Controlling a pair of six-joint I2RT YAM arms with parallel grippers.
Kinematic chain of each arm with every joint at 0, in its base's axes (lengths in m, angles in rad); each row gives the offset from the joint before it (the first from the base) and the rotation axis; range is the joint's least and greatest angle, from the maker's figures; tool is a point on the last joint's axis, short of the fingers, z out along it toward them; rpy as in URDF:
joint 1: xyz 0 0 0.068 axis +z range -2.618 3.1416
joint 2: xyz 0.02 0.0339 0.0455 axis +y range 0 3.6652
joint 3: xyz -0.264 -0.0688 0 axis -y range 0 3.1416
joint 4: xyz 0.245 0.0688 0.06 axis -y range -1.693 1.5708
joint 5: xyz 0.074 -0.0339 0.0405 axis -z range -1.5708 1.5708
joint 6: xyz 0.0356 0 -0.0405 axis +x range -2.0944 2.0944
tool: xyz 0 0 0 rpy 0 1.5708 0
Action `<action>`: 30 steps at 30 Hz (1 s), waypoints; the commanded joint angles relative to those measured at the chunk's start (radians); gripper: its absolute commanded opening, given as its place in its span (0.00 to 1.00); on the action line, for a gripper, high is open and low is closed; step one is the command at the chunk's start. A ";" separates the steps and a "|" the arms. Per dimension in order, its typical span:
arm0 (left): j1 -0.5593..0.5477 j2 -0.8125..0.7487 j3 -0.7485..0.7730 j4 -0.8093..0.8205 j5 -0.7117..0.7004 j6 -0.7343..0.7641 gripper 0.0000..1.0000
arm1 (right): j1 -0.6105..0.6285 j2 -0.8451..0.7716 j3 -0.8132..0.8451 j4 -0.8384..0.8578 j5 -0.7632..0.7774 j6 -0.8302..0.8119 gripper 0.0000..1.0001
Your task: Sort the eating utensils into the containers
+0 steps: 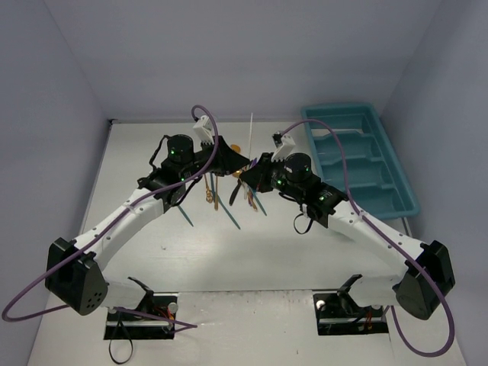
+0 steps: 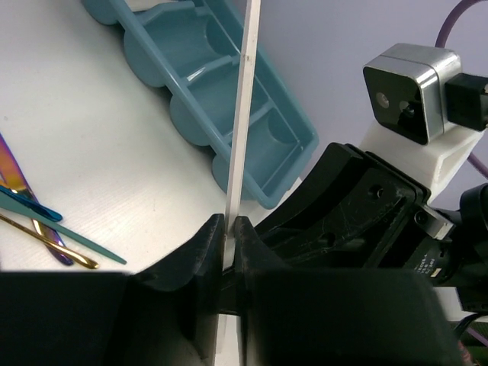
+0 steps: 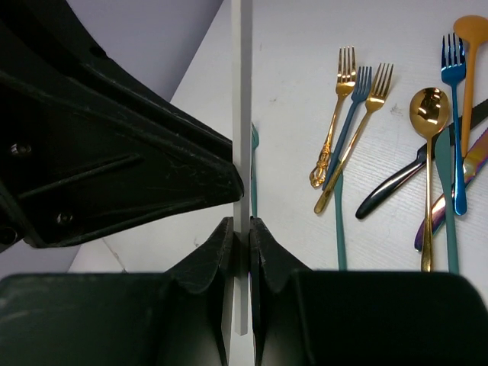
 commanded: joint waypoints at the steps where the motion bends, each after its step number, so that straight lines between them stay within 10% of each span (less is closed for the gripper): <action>1: -0.002 -0.021 -0.019 0.075 -0.035 0.033 0.53 | -0.007 -0.036 0.012 0.100 0.061 0.024 0.00; 6: 0.009 -0.054 0.003 -0.083 -0.181 0.127 0.76 | -0.108 -0.025 -0.017 0.095 0.084 0.116 0.00; 18: 0.048 -0.215 0.107 -0.531 -0.824 0.484 0.78 | -0.494 0.189 0.081 0.096 0.205 0.253 0.00; 30: 0.255 -0.362 -0.051 -0.523 -0.828 0.557 0.79 | -0.703 0.690 0.559 0.120 0.317 0.411 0.00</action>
